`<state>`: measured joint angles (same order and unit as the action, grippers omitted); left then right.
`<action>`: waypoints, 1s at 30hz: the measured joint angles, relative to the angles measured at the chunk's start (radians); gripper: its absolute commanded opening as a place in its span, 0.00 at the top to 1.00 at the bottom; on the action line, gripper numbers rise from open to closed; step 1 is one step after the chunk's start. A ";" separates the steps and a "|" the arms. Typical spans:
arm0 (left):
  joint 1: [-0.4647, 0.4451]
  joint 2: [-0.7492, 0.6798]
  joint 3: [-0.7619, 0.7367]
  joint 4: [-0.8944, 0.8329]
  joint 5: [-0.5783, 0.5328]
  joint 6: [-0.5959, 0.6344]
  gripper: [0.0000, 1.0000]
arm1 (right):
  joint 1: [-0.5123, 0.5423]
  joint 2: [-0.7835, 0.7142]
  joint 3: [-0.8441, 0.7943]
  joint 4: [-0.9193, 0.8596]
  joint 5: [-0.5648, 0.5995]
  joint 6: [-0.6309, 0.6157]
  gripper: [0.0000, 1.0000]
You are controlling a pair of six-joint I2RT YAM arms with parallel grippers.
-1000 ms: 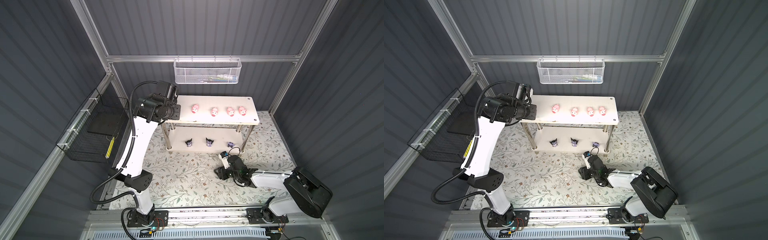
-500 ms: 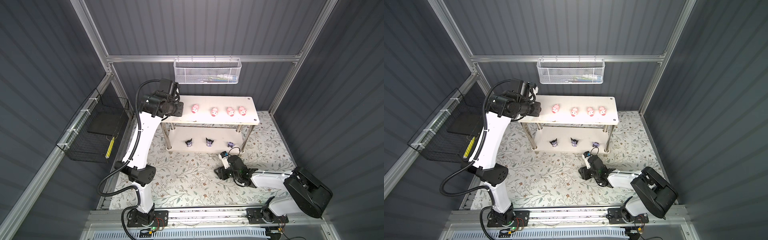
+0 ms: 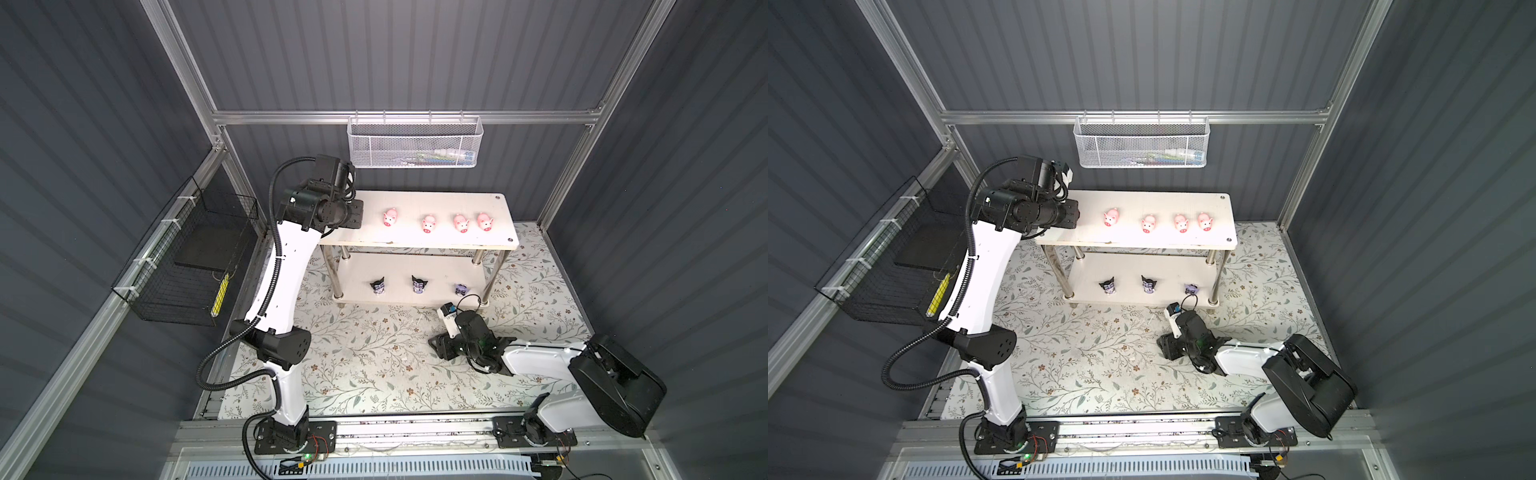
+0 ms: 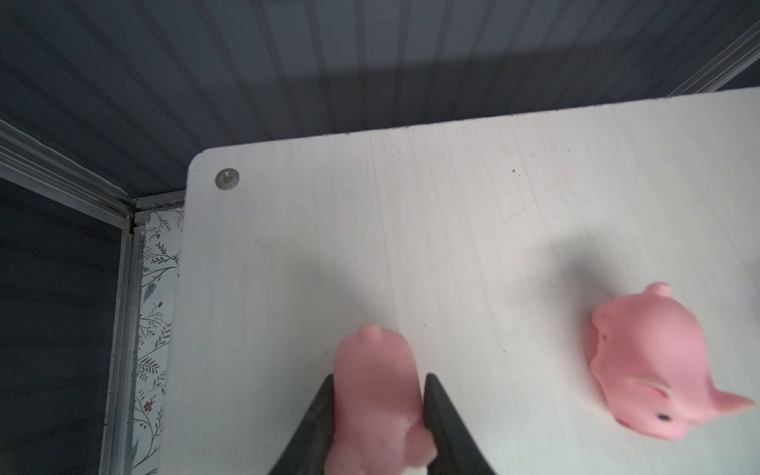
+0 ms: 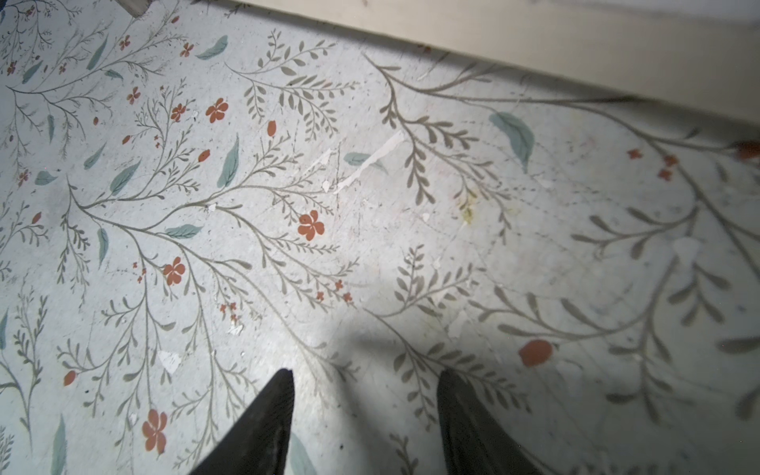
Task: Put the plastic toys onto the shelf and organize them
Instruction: 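Lower the pig onto the top shelf end nearest the left arm, then open the left gripper and withdraw it while the right gripper draws back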
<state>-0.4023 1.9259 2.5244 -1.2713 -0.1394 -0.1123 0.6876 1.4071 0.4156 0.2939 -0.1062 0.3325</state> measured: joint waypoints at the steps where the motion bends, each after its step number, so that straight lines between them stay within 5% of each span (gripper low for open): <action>1: 0.002 0.005 0.000 0.004 0.003 0.001 0.65 | 0.000 -0.010 0.000 -0.005 0.000 0.000 0.42; 7: 0.009 0.010 -0.003 0.018 0.010 0.005 0.63 | 0.000 -0.100 0.005 -0.037 -0.001 0.000 0.42; 17: 0.016 0.009 -0.031 0.055 0.014 0.008 0.37 | 0.000 -0.127 0.037 -0.064 -0.003 -0.002 0.42; 23: 0.020 -0.002 -0.031 0.069 0.030 0.004 0.31 | 0.000 -0.129 0.037 -0.074 -0.003 -0.001 0.42; 30: 0.020 -0.190 -0.141 0.196 0.059 -0.004 0.27 | 0.000 -0.178 0.037 -0.089 -0.003 0.000 0.42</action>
<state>-0.3824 1.7359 2.3833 -1.0756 -0.0807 -0.1162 0.6880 1.2293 0.4530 0.2047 -0.1089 0.3321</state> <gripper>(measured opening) 0.726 0.582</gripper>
